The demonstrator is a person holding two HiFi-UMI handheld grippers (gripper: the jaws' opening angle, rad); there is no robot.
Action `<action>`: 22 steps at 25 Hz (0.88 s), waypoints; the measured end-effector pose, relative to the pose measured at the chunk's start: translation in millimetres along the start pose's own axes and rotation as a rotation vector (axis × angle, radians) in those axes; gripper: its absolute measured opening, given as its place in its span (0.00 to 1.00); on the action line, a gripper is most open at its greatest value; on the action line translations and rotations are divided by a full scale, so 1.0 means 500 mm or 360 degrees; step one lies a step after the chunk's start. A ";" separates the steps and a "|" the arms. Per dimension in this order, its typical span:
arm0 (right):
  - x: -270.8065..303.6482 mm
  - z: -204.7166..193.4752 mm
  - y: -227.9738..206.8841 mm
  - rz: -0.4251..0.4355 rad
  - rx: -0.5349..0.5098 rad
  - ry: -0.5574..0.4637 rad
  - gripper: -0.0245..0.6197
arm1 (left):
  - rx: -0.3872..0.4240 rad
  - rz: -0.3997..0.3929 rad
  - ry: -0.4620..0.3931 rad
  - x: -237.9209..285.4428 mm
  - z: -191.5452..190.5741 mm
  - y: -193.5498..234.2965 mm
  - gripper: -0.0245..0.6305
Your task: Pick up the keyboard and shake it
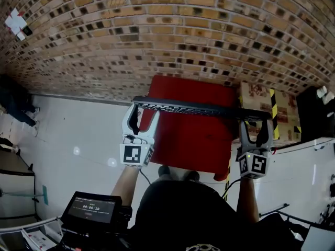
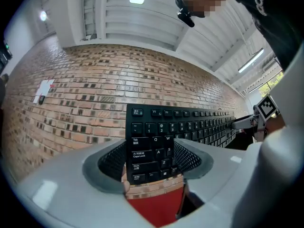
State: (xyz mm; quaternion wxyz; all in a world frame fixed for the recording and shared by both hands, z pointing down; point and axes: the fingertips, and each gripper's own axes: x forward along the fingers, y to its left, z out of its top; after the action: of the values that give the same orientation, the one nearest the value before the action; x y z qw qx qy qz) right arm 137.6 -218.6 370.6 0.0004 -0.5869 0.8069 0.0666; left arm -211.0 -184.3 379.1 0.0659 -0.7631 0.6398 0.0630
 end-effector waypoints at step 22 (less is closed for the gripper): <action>0.010 -0.262 0.004 -0.0009 0.0106 0.0508 0.58 | -0.0109 -0.0009 0.0469 -0.003 -0.248 0.004 0.52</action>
State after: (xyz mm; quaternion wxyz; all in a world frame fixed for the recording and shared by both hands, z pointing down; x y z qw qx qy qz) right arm 144.6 -236.7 500.1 -0.1082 -0.5919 0.7969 -0.0542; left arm -211.8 -205.7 501.3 -0.0548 -0.7676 0.6380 -0.0280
